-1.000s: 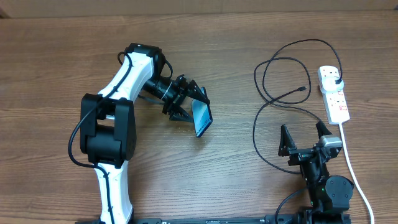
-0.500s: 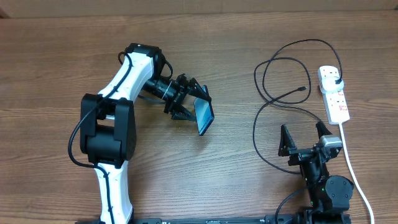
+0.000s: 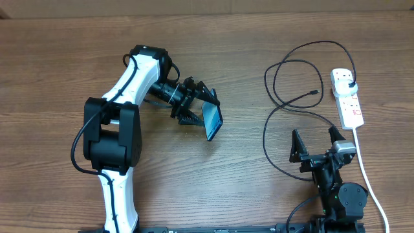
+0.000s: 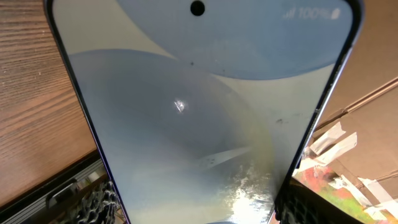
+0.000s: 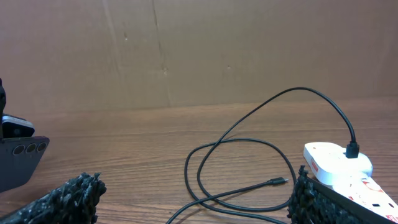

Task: Plug charger to phone and switch on socket
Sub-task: 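Hold the phone steady with the left gripper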

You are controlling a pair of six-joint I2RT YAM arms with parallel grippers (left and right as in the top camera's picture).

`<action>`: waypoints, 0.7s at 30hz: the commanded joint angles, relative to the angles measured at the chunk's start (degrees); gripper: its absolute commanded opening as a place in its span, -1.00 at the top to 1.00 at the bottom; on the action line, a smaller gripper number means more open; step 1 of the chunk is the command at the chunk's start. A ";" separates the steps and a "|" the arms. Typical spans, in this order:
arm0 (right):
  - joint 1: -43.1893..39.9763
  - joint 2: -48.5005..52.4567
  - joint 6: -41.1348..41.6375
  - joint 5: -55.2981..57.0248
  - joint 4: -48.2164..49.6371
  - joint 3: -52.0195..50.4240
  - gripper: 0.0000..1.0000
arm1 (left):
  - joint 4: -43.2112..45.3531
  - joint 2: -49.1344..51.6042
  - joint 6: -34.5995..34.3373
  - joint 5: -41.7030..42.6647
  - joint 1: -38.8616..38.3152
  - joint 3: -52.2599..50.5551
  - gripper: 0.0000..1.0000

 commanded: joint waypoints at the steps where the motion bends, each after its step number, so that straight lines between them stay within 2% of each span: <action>1: 0.07 -0.68 -0.20 0.50 0.22 -0.61 -1.00 | -0.20 0.17 -0.48 3.06 0.26 1.60 -0.40; 14: 0.07 -0.68 -0.20 0.50 0.22 -0.61 -1.00 | 3.48 0.17 -1.73 3.08 0.26 1.60 -0.40; 21: 0.07 -0.68 -0.22 0.50 0.22 -0.61 -1.00 | 4.15 0.17 -0.20 3.06 0.20 1.60 -0.40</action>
